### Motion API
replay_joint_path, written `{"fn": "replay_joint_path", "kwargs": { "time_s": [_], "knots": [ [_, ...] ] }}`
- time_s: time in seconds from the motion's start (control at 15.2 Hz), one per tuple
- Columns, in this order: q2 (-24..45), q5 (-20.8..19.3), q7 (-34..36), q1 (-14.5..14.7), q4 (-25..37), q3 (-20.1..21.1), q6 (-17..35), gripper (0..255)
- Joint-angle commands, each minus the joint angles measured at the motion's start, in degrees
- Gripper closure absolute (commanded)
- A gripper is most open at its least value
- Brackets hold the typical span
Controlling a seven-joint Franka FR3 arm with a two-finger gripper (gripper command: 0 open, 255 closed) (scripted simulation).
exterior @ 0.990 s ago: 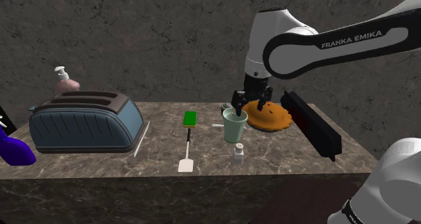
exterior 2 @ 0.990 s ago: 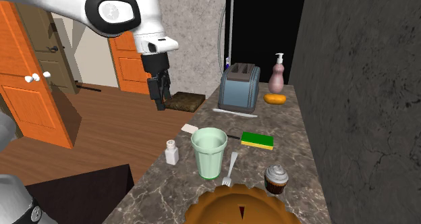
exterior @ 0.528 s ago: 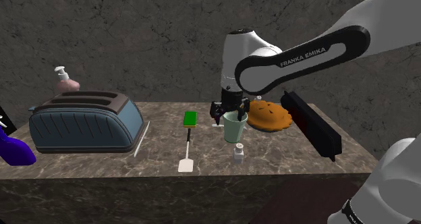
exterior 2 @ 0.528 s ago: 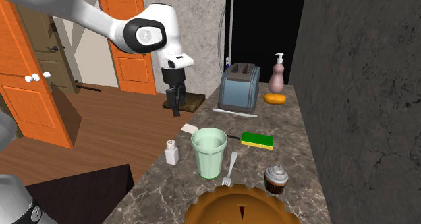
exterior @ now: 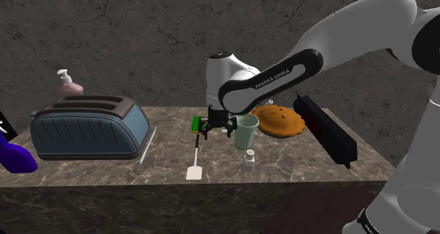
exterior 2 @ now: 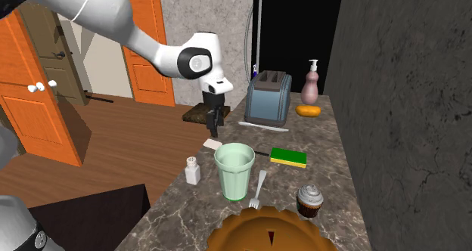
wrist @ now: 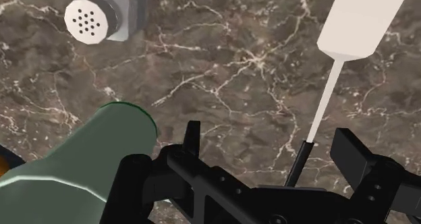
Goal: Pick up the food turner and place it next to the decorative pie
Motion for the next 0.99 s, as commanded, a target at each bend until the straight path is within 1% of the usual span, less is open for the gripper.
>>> {"fn": "replay_joint_path", "kwargs": {
  "time_s": [0.0,0.26,0.53,0.92],
  "knots": [
    [4.43,-1.84,3.17,0.92,3.34,-0.35,0.6,0],
    [13.88,-4.87,8.49,3.56,11.85,-1.79,0.75,0],
    [23.29,-6.6,12.35,6.41,21.8,-3.57,-0.15,0],
    [26.18,-7.68,12.98,6.84,21.58,-4.42,2.9,0]
  ]
}}
